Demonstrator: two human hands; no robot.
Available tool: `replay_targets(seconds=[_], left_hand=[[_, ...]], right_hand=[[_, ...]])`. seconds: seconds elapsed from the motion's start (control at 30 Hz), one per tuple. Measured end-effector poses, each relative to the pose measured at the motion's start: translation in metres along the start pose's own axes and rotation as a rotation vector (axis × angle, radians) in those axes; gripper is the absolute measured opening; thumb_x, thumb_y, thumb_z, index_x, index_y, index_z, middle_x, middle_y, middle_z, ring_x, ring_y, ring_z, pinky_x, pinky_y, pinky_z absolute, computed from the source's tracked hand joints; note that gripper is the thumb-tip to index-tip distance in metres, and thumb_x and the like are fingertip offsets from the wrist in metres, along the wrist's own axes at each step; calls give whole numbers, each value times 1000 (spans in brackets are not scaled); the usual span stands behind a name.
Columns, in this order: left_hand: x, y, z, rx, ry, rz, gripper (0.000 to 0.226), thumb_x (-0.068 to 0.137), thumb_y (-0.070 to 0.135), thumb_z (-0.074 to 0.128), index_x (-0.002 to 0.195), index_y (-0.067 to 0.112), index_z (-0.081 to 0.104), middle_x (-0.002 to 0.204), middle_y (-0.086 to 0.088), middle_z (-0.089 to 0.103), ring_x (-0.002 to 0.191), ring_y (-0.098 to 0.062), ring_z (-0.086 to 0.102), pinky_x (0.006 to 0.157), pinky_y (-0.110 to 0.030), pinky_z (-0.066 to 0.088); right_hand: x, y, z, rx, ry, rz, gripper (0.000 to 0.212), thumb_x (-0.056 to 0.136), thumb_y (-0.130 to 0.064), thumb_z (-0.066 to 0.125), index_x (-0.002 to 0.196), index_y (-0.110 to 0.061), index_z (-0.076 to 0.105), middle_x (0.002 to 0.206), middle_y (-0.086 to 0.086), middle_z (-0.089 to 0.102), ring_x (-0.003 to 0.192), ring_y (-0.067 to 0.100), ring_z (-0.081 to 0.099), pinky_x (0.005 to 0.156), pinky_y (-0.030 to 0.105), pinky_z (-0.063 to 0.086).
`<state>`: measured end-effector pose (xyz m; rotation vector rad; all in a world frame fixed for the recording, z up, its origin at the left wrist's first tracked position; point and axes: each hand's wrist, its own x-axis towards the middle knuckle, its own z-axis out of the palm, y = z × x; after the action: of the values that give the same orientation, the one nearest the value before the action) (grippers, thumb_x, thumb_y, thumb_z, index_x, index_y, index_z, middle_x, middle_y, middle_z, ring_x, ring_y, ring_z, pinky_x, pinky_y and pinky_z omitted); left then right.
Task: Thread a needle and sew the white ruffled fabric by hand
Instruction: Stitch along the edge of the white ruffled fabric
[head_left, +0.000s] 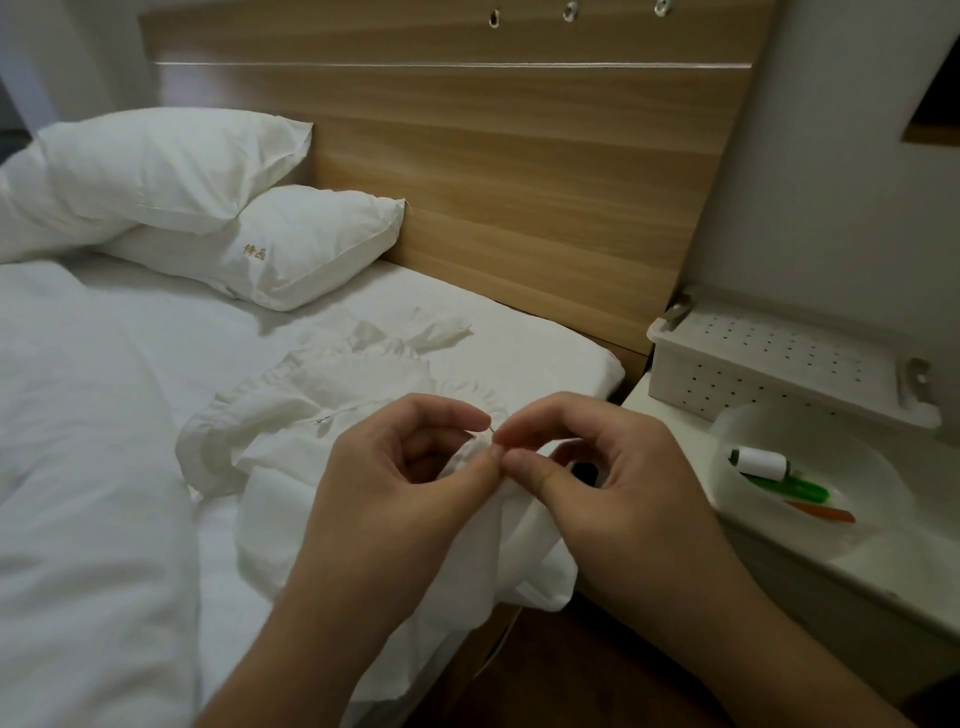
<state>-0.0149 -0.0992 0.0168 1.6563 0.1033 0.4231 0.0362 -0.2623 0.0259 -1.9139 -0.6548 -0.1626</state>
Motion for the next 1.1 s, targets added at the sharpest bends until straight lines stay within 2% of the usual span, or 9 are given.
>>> replay_targets(seconds=[0.13,0.43,0.53,0.6,0.77,0.83,0.93,1.0,1.1], left_hand=[[0,0,1,7,-22,6,18,87,14,84,101,22,80,82,-3,79,79,-18,78,70,-27,59],[0,1,4,71,-62,57,21,92,12,79,102,30,80,79,-2,76,74,-14,73,65,-23,56],[0,1,7,153,-80,115,31,95,7,73,103,36,81,74,-1,70,69,-17,66,59,-21,49],[0,2,8,189,-83,129,36,96,6,70,104,40,80,75,2,69,68,-10,63,60,-17,47],[2,-2,4,392,-97,127,41,99,8,64,97,45,80,85,18,71,83,-1,64,71,-11,43],[2,-3,4,413,-127,84,46,99,7,61,92,48,81,92,14,67,89,-2,62,74,-10,43],[3,-5,6,433,-162,29,53,99,1,60,84,46,81,95,9,63,91,-2,59,75,-5,40],[4,-7,5,454,-165,22,52,100,0,59,81,44,80,97,12,64,93,0,61,76,-5,41],[5,-7,2,444,-143,23,51,99,-1,57,78,40,79,98,15,67,97,2,62,76,-4,40]], right_hand=[[1,0,-1,112,19,60,16,84,-14,81,82,-29,76,87,-13,74,92,11,68,82,38,60],[-2,5,10,33,12,91,20,99,-11,60,86,-26,62,83,-11,61,84,10,59,67,20,49],[-3,4,15,169,106,138,22,102,-10,55,88,-24,63,85,-5,62,85,11,59,72,27,55],[-2,2,16,283,156,176,21,103,-7,53,89,-19,64,86,1,62,84,15,59,76,34,55],[5,-5,4,549,257,206,21,107,-10,45,96,-10,64,86,5,72,88,20,71,86,32,58],[9,-8,-4,692,270,215,21,109,-13,41,103,-4,58,77,9,70,80,29,72,82,39,62],[13,-11,-14,805,266,203,17,109,-15,41,103,-5,53,66,8,53,59,28,58,62,42,59],[14,-8,-21,778,236,196,14,108,-16,44,100,-8,52,64,5,44,54,23,44,49,35,48],[14,1,-29,391,142,137,4,104,-20,56,101,-19,55,66,6,45,57,16,43,50,28,43]])
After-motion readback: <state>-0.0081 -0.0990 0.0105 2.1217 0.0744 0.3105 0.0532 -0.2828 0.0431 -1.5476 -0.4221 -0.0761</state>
